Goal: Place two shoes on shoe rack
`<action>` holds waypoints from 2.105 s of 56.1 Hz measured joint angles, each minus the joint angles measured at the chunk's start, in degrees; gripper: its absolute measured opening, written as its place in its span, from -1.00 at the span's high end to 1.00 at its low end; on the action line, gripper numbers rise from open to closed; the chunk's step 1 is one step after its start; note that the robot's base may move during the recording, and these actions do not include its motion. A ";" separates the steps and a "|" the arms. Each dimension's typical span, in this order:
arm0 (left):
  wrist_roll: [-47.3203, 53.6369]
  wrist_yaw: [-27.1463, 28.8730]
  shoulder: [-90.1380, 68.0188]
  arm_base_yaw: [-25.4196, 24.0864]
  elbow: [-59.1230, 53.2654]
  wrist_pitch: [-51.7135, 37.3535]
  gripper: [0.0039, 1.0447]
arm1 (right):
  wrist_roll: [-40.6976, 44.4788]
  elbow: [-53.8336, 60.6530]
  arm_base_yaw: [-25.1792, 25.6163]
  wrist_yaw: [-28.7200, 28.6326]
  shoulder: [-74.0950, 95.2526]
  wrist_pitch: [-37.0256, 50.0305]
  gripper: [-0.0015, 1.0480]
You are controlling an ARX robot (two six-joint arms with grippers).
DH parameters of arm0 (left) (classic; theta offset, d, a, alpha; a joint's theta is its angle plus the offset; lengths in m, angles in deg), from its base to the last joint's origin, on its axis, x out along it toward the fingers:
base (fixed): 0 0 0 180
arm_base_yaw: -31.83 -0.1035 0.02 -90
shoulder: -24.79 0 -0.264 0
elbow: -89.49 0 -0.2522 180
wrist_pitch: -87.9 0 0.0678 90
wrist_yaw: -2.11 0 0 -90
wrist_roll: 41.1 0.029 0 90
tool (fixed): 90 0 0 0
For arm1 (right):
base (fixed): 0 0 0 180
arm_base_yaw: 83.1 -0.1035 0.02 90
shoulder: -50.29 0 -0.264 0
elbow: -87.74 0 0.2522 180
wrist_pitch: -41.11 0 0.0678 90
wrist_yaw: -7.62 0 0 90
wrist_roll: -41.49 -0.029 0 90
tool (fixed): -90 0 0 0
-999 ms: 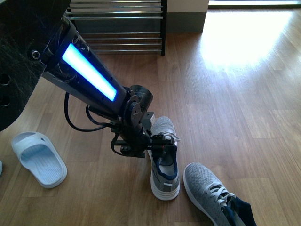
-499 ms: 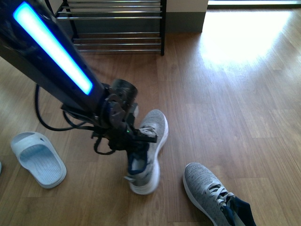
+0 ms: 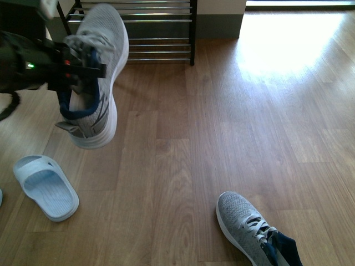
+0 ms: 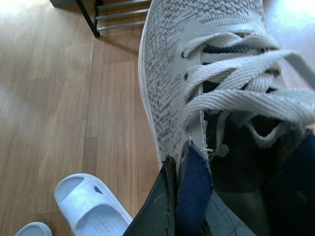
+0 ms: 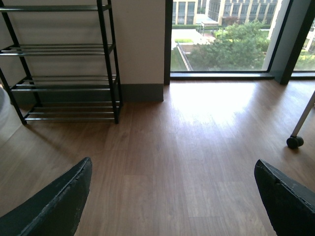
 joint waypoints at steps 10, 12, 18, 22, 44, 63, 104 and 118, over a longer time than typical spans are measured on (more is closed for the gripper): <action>2.82 4.17 20.26 0.02 -14.08 1.31 0.98 | -0.02 0.00 0.00 0.00 0.00 0.00 -0.82; 3.87 5.66 24.30 0.31 -16.31 2.12 0.98 | 0.00 0.00 0.00 0.00 0.00 0.00 -0.82; 8.50 11.10 37.59 2.78 -22.16 6.73 0.98 | -0.02 0.00 0.00 0.00 0.00 0.00 -0.82; 12.20 15.85 50.73 5.55 -25.44 10.82 0.98 | 0.00 0.00 0.00 0.00 0.00 0.00 -0.82; 13.94 15.39 55.25 6.38 -25.40 10.84 0.98 | -0.02 0.00 0.00 0.00 0.00 0.00 -0.82; 14.38 15.52 55.23 6.38 -25.40 10.84 0.98 | -0.02 0.00 0.00 -0.02 0.02 0.00 -0.82; 14.38 15.17 55.23 6.36 -25.40 10.84 0.98 | -6.34 -2.80 1.33 -15.58 29.14 19.43 -0.82; 14.40 15.56 55.23 6.38 -25.40 10.84 0.98 | 10.23 -16.57 2.62 -13.33 81.88 40.15 -0.82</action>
